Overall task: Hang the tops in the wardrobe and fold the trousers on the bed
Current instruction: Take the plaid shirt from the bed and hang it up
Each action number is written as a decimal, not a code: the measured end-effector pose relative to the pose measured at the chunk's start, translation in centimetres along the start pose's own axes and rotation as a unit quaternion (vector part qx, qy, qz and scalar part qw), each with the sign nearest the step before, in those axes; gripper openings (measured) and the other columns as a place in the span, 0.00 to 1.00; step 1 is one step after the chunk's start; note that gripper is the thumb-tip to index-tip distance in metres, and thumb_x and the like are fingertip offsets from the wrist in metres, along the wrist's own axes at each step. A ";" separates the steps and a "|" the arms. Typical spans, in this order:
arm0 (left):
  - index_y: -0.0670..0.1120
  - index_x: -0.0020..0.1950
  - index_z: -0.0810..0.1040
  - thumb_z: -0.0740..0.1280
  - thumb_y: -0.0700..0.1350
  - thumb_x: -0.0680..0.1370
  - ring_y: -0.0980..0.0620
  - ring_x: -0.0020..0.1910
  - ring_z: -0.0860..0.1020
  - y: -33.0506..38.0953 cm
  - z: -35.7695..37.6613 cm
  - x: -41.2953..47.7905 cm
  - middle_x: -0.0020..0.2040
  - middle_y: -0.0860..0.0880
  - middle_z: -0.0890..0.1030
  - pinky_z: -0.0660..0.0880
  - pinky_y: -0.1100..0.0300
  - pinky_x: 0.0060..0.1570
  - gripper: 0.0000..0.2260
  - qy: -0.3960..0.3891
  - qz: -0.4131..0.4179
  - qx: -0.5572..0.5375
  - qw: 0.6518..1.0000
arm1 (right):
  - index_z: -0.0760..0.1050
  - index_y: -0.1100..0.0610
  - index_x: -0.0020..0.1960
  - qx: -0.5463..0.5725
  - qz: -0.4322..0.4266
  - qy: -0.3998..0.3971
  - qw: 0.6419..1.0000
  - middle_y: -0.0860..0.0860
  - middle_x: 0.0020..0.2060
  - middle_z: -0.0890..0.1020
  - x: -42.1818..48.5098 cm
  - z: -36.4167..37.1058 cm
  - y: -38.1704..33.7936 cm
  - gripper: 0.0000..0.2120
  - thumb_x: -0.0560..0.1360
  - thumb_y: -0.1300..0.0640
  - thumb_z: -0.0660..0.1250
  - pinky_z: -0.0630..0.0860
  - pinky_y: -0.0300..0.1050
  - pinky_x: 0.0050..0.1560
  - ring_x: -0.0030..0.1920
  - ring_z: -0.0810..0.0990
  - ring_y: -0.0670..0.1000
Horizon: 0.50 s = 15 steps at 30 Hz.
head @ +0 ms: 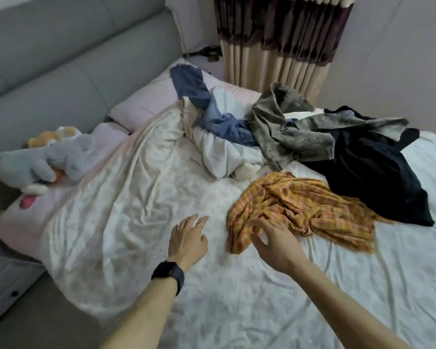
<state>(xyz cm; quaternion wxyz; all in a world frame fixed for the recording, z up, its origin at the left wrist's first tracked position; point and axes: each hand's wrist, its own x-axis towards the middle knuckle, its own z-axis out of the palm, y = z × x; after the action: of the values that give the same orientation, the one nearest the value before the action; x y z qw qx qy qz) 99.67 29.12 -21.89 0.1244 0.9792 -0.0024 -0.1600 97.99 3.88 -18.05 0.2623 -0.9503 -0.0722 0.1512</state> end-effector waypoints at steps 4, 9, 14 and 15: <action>0.56 0.81 0.57 0.58 0.52 0.83 0.50 0.79 0.57 -2.8 4.1 7.7 0.81 0.51 0.58 0.57 0.51 0.76 0.26 -0.042 0.002 0.016 0.999 | 0.70 0.51 0.72 -0.008 0.072 -0.022 0.997 0.53 0.62 0.79 9.9 4.2 1.0 0.22 0.80 0.45 0.61 0.76 0.50 0.55 0.63 0.76 0.58; 0.60 0.81 0.53 0.58 0.55 0.82 0.49 0.80 0.51 -6.1 10.8 11.9 0.82 0.54 0.50 0.56 0.49 0.76 0.28 -0.118 0.013 0.050 0.992 | 0.62 0.60 0.75 0.018 0.216 -0.081 0.973 0.60 0.67 0.75 18.3 11.4 3.0 0.34 0.79 0.36 0.58 0.76 0.55 0.56 0.63 0.76 0.63; 0.61 0.82 0.49 0.56 0.55 0.82 0.50 0.81 0.44 -7.0 13.8 12.4 0.83 0.55 0.44 0.47 0.47 0.77 0.29 -0.087 0.013 0.054 0.995 | 0.63 0.61 0.71 -0.011 0.346 -0.099 0.933 0.57 0.60 0.78 21.6 14.9 4.3 0.38 0.77 0.29 0.56 0.75 0.51 0.45 0.56 0.80 0.60; 0.61 0.82 0.48 0.56 0.55 0.82 0.49 0.81 0.45 -7.1 13.9 12.5 0.83 0.55 0.45 0.47 0.46 0.77 0.29 -0.093 0.016 0.055 0.994 | 0.65 0.60 0.69 -0.028 0.346 -0.099 0.933 0.57 0.59 0.78 21.7 15.3 4.4 0.34 0.79 0.32 0.57 0.73 0.51 0.44 0.56 0.79 0.60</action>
<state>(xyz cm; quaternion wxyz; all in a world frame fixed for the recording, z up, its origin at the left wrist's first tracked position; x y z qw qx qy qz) 106.89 32.11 -40.30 0.0718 0.9653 -0.0388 -0.2479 113.73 12.12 -38.21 0.1586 -0.9036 0.2317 0.3235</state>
